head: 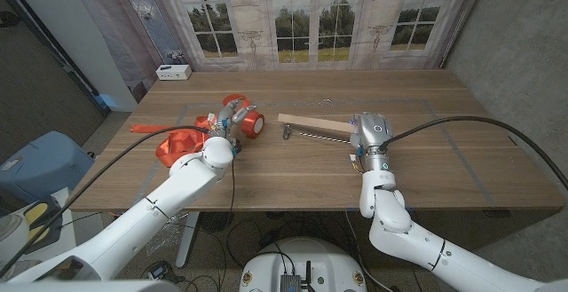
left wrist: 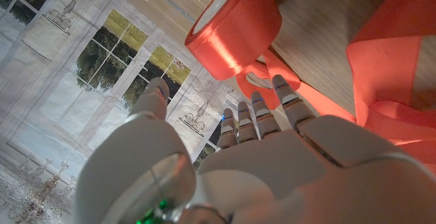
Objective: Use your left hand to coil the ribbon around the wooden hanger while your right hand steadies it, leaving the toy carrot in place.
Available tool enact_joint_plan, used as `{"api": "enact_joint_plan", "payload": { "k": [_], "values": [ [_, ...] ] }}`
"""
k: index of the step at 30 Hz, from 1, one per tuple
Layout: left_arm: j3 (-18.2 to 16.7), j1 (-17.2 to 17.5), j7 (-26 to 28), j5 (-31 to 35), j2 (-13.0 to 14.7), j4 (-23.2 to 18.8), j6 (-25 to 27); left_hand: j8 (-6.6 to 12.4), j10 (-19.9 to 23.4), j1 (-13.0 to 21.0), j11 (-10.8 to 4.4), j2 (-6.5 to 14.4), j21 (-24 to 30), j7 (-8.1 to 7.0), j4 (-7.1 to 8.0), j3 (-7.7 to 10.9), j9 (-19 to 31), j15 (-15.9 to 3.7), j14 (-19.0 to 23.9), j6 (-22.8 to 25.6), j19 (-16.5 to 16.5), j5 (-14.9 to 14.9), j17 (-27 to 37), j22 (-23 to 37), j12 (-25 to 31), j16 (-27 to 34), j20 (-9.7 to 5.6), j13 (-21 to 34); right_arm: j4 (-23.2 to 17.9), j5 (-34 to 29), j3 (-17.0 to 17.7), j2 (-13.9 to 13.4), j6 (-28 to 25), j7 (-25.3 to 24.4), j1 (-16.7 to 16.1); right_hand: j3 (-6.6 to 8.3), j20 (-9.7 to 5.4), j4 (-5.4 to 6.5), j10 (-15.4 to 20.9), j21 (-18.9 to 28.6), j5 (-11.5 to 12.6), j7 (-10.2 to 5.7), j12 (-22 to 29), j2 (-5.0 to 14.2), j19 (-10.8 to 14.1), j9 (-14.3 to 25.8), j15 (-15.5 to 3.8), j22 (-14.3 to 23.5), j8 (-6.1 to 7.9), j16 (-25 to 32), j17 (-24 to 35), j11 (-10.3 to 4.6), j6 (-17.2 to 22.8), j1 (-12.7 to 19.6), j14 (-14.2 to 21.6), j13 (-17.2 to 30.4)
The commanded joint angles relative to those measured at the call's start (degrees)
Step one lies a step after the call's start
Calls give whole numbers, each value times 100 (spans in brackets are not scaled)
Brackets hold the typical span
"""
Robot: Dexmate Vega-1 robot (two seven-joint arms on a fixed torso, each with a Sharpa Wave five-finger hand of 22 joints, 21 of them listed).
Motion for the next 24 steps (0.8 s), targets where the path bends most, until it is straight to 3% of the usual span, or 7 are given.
{"api": "enact_joint_plan", "payload": {
  "k": [1,12,24],
  "values": [
    [418,-332,288,593,-200,-376,1302,57,121,216,-25,-49,33,10,-46,15,12,-29,127,107,114,32,33,10,60,22,-3,23,144,421,553,44,946,-1128,-331,-2,-11,14,362,57,49,37,34,570,-22,470,-905,26,29,-30,26,-296,288,542,46,90],
    [700,-581,466,874,-581,-481,2401,56,305,591,-66,-108,53,45,-36,20,18,-124,342,236,262,41,41,13,88,50,24,34,526,609,836,93,1794,-1993,-378,-23,-2,21,369,101,48,44,50,567,-18,470,-908,23,26,-81,59,-289,288,547,83,64],
    [913,-912,634,965,-1088,-336,3657,50,414,816,-24,-129,63,85,-17,4,22,-116,461,327,352,36,45,15,97,56,44,41,557,685,1049,-12,2230,-2240,-455,-47,-1,33,368,155,50,34,75,564,-16,465,-901,19,25,-148,91,-306,294,540,132,51]
  ]
}}
